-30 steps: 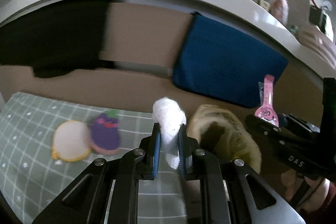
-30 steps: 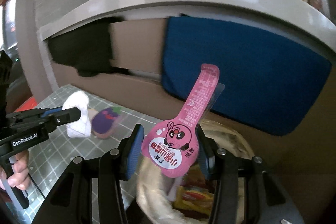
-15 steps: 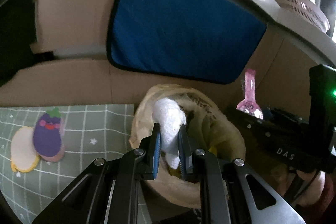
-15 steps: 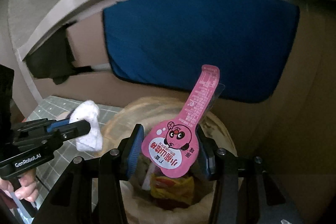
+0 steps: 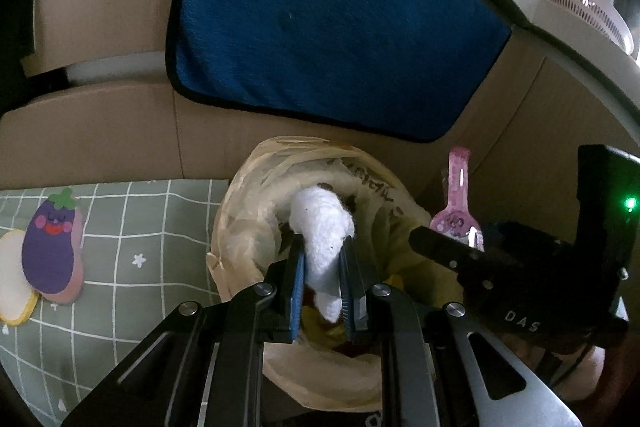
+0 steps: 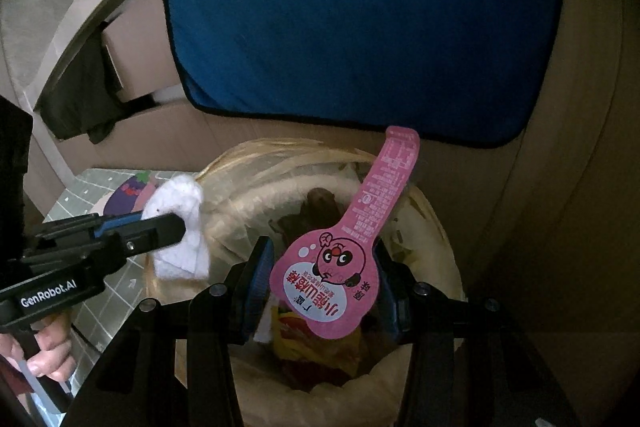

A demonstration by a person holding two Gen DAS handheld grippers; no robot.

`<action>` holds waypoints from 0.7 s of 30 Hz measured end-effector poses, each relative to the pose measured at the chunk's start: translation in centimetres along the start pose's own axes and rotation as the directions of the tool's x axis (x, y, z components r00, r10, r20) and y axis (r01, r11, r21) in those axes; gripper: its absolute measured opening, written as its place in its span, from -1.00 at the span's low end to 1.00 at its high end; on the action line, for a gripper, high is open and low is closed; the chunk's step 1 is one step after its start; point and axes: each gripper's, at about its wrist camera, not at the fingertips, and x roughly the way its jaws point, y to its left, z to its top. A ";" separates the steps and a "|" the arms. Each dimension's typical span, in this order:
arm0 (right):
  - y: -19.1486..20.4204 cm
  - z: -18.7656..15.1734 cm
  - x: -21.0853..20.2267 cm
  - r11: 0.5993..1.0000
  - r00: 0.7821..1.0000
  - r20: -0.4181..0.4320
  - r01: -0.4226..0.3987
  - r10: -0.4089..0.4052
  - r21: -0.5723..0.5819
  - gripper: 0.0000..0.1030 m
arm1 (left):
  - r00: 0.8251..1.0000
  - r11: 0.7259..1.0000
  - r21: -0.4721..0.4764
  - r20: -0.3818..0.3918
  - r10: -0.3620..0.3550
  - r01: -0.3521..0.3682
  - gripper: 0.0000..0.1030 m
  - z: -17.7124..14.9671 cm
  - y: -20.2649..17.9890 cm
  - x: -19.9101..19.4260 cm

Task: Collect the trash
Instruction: 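Carry tissue and pink wrapper over the bin and open both tools to drop them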

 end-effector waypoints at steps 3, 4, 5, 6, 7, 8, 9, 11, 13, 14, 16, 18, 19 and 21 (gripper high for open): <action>0.1 -0.2 0.3 1.000 1.000 -0.012 0.001 -0.001 -0.001 -0.12 | 1.000 1.000 -0.002 -0.003 -0.001 0.001 -0.69 0.0 0.1 0.3; 0.1 -0.3 0.4 1.000 1.000 -0.014 0.003 -0.003 -0.001 -0.12 | 1.000 1.000 -0.003 -0.004 -0.001 0.001 -0.69 -0.1 0.1 0.4; 0.1 -0.4 0.4 1.000 1.000 -0.015 0.003 -0.003 -0.002 -0.12 | 1.000 1.000 -0.006 -0.006 -0.001 0.001 -0.69 -0.1 0.2 0.4; 0.2 -0.4 0.5 1.000 1.000 -0.016 0.003 -0.003 -0.002 -0.12 | 1.000 1.000 -0.009 -0.008 -0.001 0.001 -0.69 -0.2 0.4 0.4; 0.2 -0.4 0.5 1.000 1.000 -0.016 0.003 -0.003 -0.002 -0.12 | 1.000 1.000 -0.012 -0.009 0.000 0.000 -0.69 -0.3 0.4 0.3; 0.2 -0.3 0.5 1.000 1.000 -0.016 0.001 -0.001 -0.002 -0.12 | 1.000 1.000 -0.014 -0.010 0.000 0.000 -0.69 -0.4 0.5 0.4; 0.2 -0.3 0.6 1.000 1.000 -0.015 0.000 0.000 -0.001 -0.12 | 1.000 1.000 -0.018 -0.011 0.000 0.000 -0.69 -0.4 0.6 0.4; 0.3 -0.2 0.5 1.000 1.000 -0.013 -0.005 0.005 0.002 -0.12 | 1.000 1.000 -0.025 -0.014 -0.002 0.002 -0.68 -0.6 0.8 0.5; 0.3 -0.1 0.5 1.000 1.000 -0.010 -0.008 0.008 0.004 -0.10 | 1.000 0.999 -0.041 -0.018 -0.022 0.021 -0.56 -0.6 1.0 0.6; 0.3 -0.2 0.4 1.000 1.000 -0.004 -0.010 0.010 0.006 -0.10 | 0.999 0.998 -0.050 -0.020 -0.039 0.038 -0.46 -0.6 1.1 0.6; 0.2 -0.2 0.3 1.000 1.000 0.002 -0.011 0.011 0.007 -0.08 | 0.997 0.995 -0.070 -0.023 -0.077 0.076 -0.26 -0.5 1.5 0.5; 0.1 -0.4 0.2 1.000 1.000 -0.008 -0.002 0.002 0.007 0.06 | 0.995 0.991 -0.097 -0.012 -0.098 0.096 -0.13 -0.4 1.8 0.0; 0.1 -0.4 0.3 1.000 1.000 -0.012 -0.003 0.003 0.005 0.19 | 0.995 0.990 -0.105 -0.004 -0.099 0.098 -0.11 -0.4 2.0 -0.3; 0.3 -0.5 0.4 1.000 1.000 -0.018 -0.015 0.015 0.003 0.23 | 0.996 0.989 -0.120 0.019 -0.086 0.087 -0.09 -0.3 2.3 -1.1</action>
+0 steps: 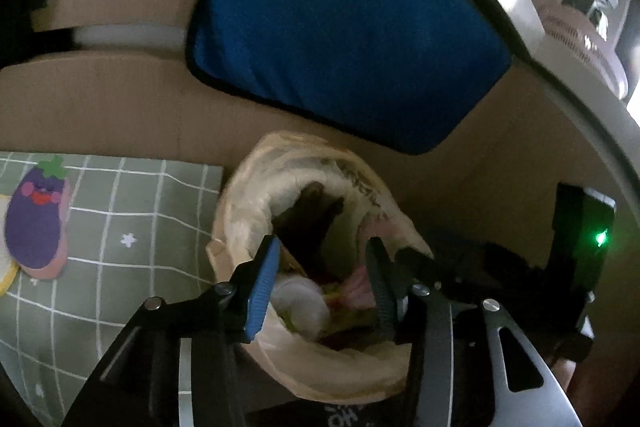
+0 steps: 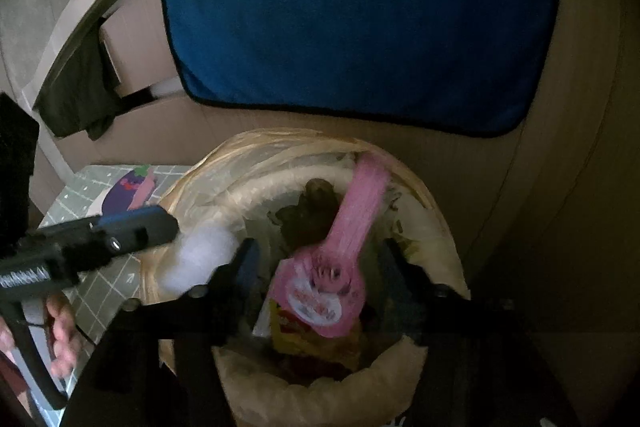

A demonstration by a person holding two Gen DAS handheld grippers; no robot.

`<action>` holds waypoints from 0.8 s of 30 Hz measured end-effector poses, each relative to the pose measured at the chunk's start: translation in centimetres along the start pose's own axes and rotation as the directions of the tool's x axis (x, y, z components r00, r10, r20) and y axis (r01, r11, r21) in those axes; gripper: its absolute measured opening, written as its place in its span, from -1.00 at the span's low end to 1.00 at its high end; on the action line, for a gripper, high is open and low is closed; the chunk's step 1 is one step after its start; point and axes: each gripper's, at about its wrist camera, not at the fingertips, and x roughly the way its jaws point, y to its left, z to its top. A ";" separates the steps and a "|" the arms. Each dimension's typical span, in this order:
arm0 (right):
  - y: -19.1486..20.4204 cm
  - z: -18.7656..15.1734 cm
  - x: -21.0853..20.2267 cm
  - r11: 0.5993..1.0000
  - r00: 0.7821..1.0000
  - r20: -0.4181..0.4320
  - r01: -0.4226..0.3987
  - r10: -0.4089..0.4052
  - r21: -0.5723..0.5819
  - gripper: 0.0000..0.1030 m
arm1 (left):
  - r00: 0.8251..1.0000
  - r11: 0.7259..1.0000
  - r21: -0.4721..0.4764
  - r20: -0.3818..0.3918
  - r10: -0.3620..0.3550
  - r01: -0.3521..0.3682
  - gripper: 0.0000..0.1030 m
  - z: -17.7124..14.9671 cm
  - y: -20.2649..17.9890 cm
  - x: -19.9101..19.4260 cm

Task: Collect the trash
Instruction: 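Carry tissue and pink wrapper over the bin and open both tools to drop them, then grasp the round yellow pad with the left tool while the right tool grasps the eggplant sponge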

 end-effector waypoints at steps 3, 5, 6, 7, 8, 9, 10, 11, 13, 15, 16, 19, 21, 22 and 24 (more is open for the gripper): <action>0.5 0.0 -0.2 1.000 1.000 0.002 -0.004 0.004 -0.003 0.23 | 0.998 0.999 -0.007 0.046 0.037 -0.037 -0.09 -0.1 0.5 -1.6; 1.1 0.2 -0.4 1.000 1.000 0.007 -0.016 0.016 -0.007 0.23 | 0.989 0.995 0.001 0.111 0.096 -0.097 -0.09 -0.4 0.9 -3.5; 1.5 0.3 -0.6 1.000 1.000 0.008 -0.027 0.028 -0.015 0.23 | 0.984 0.993 0.000 0.134 0.119 -0.120 -0.09 -0.5 1.3 -4.2; 2.0 0.4 -0.8 0.999 0.999 0.011 -0.033 0.033 -0.029 0.23 | 0.974 0.988 -0.014 0.164 0.155 -0.155 -0.09 -0.7 1.8 -5.2; 2.5 0.5 -0.9 0.999 0.999 0.016 -0.032 0.033 -0.044 0.23 | 0.963 0.981 -0.049 0.189 0.191 -0.185 -0.09 -0.9 2.8 -6.2; 3.4 0.7 -1.0 0.997 0.999 0.025 -0.031 0.033 -0.068 0.23 | 0.954 0.975 -0.089 0.207 0.216 -0.202 -0.09 -1.0 3.9 -7.1; 4.2 0.8 -1.1 0.996 0.999 0.032 -0.033 0.036 -0.087 0.23 | 0.946 0.968 -0.128 0.221 0.239 -0.215 -0.09 -1.1 5.1 -8.1; 5.1 0.9 -1.2 0.994 0.998 0.040 -0.036 0.041 -0.107 0.23 | 0.939 0.962 -0.153 0.227 0.257 -0.226 -0.09 -1.1 6.1 -8.7; 6.9 1.2 -1.1 0.989 0.998 0.055 -0.027 0.036 -0.143 0.23 | 0.920 0.938 -0.216 0.231 0.317 -0.270 -0.09 -1.3 8.9 -10.4; 9.2 1.8 -0.1 0.984 0.999 0.041 0.025 -0.018 -0.175 0.22 | 0.909 0.919 -0.259 0.219 0.355 -0.297 -0.09 -1.5 11.3 -11.7; 10.2 1.9 0.4 0.981 0.999 0.037 0.046 -0.040 -0.188 0.17 | 0.899 0.902 -0.295 0.211 0.384 -0.316 -0.09 -1.7 13.2 -12.7; 13.3 2.0 1.9 0.971 0.999 0.022 0.038 -0.034 -0.237 0.06 | 0.880 0.863 -0.367 0.192 0.435 -0.346 -0.09 -2.5 17.4 -14.8; 15.3 2.1 3.2 0.968 0.999 -0.022 -0.046 0.042 -0.246 0.06 | 0.880 0.844 -0.404 0.165 0.446 -0.352 -0.09 -3.2 20.1 -15.7; 16.0 2.1 3.6 0.966 0.996 -0.043 -0.081 0.073 -0.244 0.06 | 0.887 0.838 -0.422 0.145 0.439 -0.346 -0.09 -3.5 21.7 -16.1; 18.0 2.5 5.4 0.957 0.981 -0.101 -0.184 0.165 -0.225 0.06 | 0.901 0.838 -0.434 0.123 0.417 -0.329 -0.09 -4.1 23.9 -16.8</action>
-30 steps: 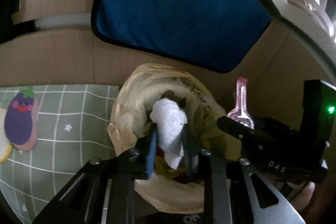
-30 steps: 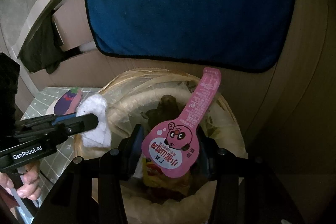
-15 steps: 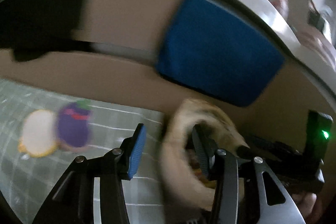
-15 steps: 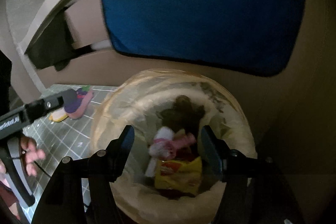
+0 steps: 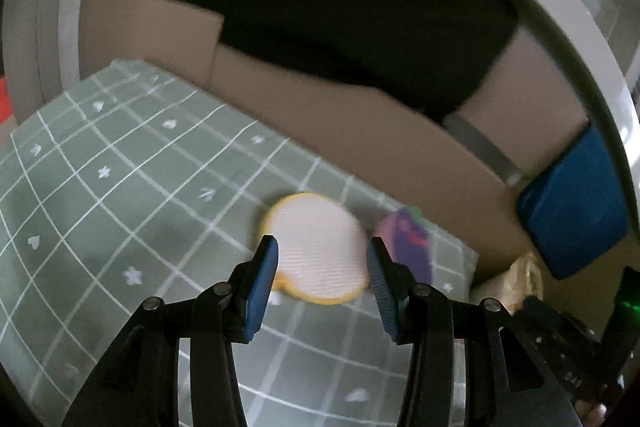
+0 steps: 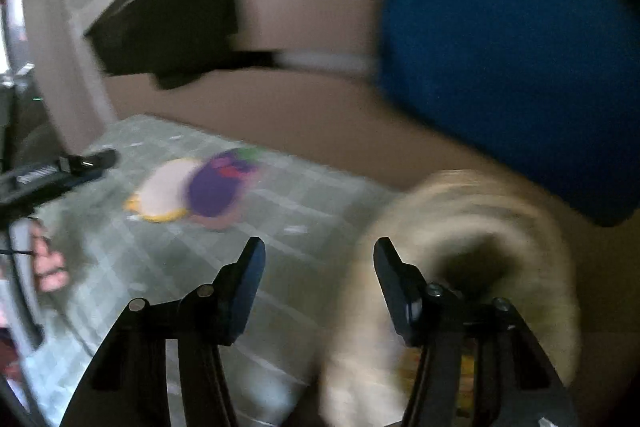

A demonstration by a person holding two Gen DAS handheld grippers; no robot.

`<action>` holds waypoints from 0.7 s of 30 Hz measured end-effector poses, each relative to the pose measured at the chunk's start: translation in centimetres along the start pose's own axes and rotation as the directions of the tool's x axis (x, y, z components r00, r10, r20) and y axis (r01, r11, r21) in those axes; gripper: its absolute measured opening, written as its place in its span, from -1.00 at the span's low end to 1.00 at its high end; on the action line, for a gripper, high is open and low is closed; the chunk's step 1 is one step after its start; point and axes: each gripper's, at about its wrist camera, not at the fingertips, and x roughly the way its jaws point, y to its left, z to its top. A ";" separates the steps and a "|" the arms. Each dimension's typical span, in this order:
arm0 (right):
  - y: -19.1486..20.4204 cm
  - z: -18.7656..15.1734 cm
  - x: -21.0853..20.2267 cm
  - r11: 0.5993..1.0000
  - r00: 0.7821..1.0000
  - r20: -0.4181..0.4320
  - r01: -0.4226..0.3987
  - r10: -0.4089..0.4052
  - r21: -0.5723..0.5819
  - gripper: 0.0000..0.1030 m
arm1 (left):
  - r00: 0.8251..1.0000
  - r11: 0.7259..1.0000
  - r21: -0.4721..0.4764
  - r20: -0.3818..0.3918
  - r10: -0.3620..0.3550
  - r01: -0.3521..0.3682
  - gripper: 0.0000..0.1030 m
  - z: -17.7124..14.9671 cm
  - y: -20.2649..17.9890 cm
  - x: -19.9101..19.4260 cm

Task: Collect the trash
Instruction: 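Grasp the round yellow pad with the left tool while the right tool grasps the eggplant sponge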

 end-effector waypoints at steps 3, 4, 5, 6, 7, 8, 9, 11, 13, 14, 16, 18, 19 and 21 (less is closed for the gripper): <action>2.7 1.5 3.2 0.996 0.995 -0.033 -0.092 0.093 0.005 0.05 | 0.999 1.000 0.006 -0.038 -0.025 0.026 -0.09 0.4 2.1 0.6; 3.4 1.9 3.9 0.996 0.995 -0.039 -0.091 0.091 -0.001 0.06 | 0.999 1.000 0.007 -0.045 -0.031 0.031 -0.09 0.4 2.6 0.5; 4.6 2.5 5.0 0.996 0.995 -0.046 -0.089 0.088 -0.017 0.06 | 0.998 0.999 0.008 -0.053 -0.036 0.037 -0.09 0.3 3.0 0.8; 5.2 2.7 5.5 0.995 0.995 -0.049 -0.092 0.091 -0.026 0.06 | 0.997 0.999 0.002 -0.064 -0.043 0.044 -0.09 0.5 3.7 1.0; 6.2 2.9 6.1 0.994 0.994 -0.048 -0.100 0.098 -0.041 0.04 | 0.996 0.999 -0.011 -0.073 -0.049 0.048 -0.09 0.7 4.3 1.3; 7.3 3.1 6.6 0.991 0.993 -0.041 -0.116 0.114 -0.062 -0.05 | 0.995 0.998 -0.028 -0.082 -0.056 0.054 -0.09 0.8 4.7 1.6; 8.4 3.2 7.0 0.987 0.990 -0.033 -0.138 0.136 -0.083 -0.12 | 0.994 0.997 -0.049 -0.092 -0.065 0.060 -0.09 0.9 5.0 2.0; 9.6 3.3 7.9 0.976 0.981 -0.038 -0.195 0.192 -0.100 -0.64 | 0.991 0.994 -0.084 -0.106 -0.084 0.075 -0.09 1.3 5.6 3.0; 11.1 3.0 9.1 0.964 0.971 -0.069 -0.236 0.229 -0.120 -0.85 | 0.987 0.990 -0.111 -0.119 -0.105 0.092 -0.09 1.7 6.0 3.8; 11.8 2.7 9.6 0.960 0.969 -0.086 -0.243 0.233 -0.137 -0.85 | 0.986 0.989 -0.115 -0.122 -0.110 0.096 -0.09 1.9 6.1 4.3; 12.7 2.3 10.4 0.961 0.971 -0.111 -0.229 0.213 -0.153 -0.85 | 0.983 0.987 -0.112 -0.130 -0.126 0.111 -0.09 2.3 6.0 5.0; 12.3 1.9 11.8 0.967 0.969 -0.147 -0.219 0.200 -0.130 -0.85 | 0.981 0.987 -0.104 -0.142 -0.135 0.121 -0.09 2.6 5.7 5.7; 12.1 1.8 12.2 0.969 0.967 -0.162 -0.219 0.199 -0.117 -0.85 | 0.979 0.987 -0.102 -0.149 -0.139 0.125 -0.09 2.7 5.6 6.0; 11.1 1.3 13.1 0.969 0.958 -0.187 -0.235 0.218 -0.077 -0.88 | 0.975 0.986 -0.098 -0.164 -0.152 0.138 -0.09 2.8 5.2 6.7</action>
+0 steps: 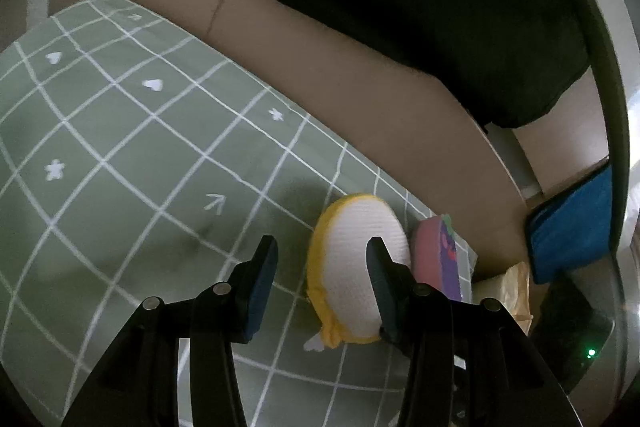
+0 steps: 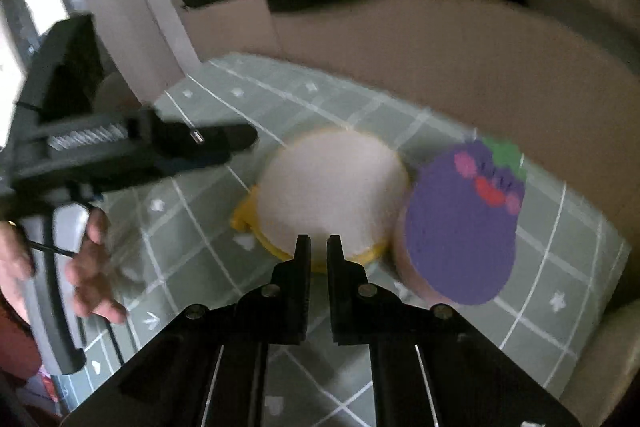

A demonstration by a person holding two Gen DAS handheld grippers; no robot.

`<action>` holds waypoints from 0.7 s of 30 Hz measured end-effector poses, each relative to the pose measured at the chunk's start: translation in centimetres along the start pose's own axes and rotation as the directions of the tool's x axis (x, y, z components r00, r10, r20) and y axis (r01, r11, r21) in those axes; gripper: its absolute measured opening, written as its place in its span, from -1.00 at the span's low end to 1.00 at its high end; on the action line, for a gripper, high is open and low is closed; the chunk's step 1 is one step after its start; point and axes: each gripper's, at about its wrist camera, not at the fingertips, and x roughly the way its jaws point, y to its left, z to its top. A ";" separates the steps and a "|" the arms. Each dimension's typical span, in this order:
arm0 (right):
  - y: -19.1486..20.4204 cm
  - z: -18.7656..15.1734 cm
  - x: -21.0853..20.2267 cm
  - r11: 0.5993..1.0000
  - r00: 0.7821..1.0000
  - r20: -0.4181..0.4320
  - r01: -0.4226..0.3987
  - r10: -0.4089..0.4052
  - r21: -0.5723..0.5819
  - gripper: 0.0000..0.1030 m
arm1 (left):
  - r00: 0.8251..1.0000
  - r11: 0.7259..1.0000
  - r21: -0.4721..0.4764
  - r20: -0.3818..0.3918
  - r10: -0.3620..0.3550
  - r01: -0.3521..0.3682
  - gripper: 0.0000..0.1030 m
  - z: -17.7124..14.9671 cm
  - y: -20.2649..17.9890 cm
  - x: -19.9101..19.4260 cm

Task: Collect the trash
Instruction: 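Grasp the round yellow pad with the left tool while the right tool grasps the eggplant sponge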

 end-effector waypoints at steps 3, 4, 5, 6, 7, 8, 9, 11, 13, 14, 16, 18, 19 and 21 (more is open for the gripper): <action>-0.9 -0.7 -0.3 0.999 0.999 0.020 -0.036 0.035 0.031 -0.90 | 1.000 1.000 -0.003 -0.028 -0.004 0.004 -0.09 0.2 -0.2 1.6; -0.8 -0.7 -0.3 0.999 0.999 0.023 -0.036 0.035 0.031 -0.90 | 0.999 1.000 -0.017 -0.038 -0.008 0.007 -0.09 0.2 -0.1 2.0; -0.7 -0.7 -0.3 0.999 0.999 0.026 -0.033 0.033 0.027 -0.90 | 0.998 0.999 -0.043 -0.055 -0.027 0.024 -0.09 0.2 0.0 2.6; -0.6 -0.7 -0.3 0.999 0.999 0.027 -0.031 0.031 0.022 -0.90 | 0.998 0.997 -0.061 -0.052 -0.046 0.043 -0.09 0.1 0.1 2.7; -0.6 -0.8 -0.3 0.999 0.999 0.030 -0.031 0.031 0.017 -0.90 | 0.996 0.994 -0.084 -0.057 -0.067 0.062 -0.10 0.0 0.1 2.9; -0.6 -0.8 -0.4 0.999 0.999 0.031 -0.034 0.034 0.018 -0.90 | 0.995 0.993 -0.095 -0.065 -0.080 0.074 -0.12 0.0 0.0 3.1; -0.7 -0.8 -0.4 0.999 0.999 0.032 -0.039 0.038 0.020 -0.90 | 0.993 0.991 -0.105 -0.075 -0.089 0.081 -0.13 0.0 -0.1 3.3; -0.8 -0.9 -0.6 0.999 0.998 0.036 -0.046 0.045 0.025 -0.90 | 0.994 0.992 -0.106 -0.086 -0.073 0.064 -0.35 -0.1 -0.5 3.4; -0.5 -1.2 -1.3 1.000 0.999 0.043 -0.023 0.023 0.011 -0.85 | 0.995 0.996 -0.073 -0.083 -0.057 0.051 -0.59 -0.3 -1.4 3.0; -0.3 -1.3 -1.7 1.000 0.999 0.051 -0.011 0.011 -0.001 -0.74 | 0.996 0.998 -0.053 -0.072 -0.050 0.047 -0.65 -0.3 -1.9 2.7; 0.0 -1.8 -3.3 0.999 0.996 0.085 0.029 -0.027 -0.028 -0.59 | 0.999 1.000 -0.008 -0.044 -0.025 0.025 -0.71 -0.4 -2.7 1.6; 0.0 -2.3 -5.6 0.998 0.988 0.149 0.054 -0.047 -0.041 -0.27 | 1.000 1.000 0.031 0.010 0.005 -0.005 -0.73 -0.6 -3.6 -0.1; -0.1 -2.5 -6.6 0.996 0.982 0.177 0.075 -0.067 -0.041 -0.06 | 0.999 0.998 0.049 0.041 0.026 -0.028 -0.73 -0.7 -4.1 -0.8; -0.6 -2.4 -7.5 0.990 0.971 0.200 0.137 -0.129 -0.025 0.04 | 0.992 0.993 0.084 0.105 0.071 -0.080 -0.73 -1.0 -4.9 -2.2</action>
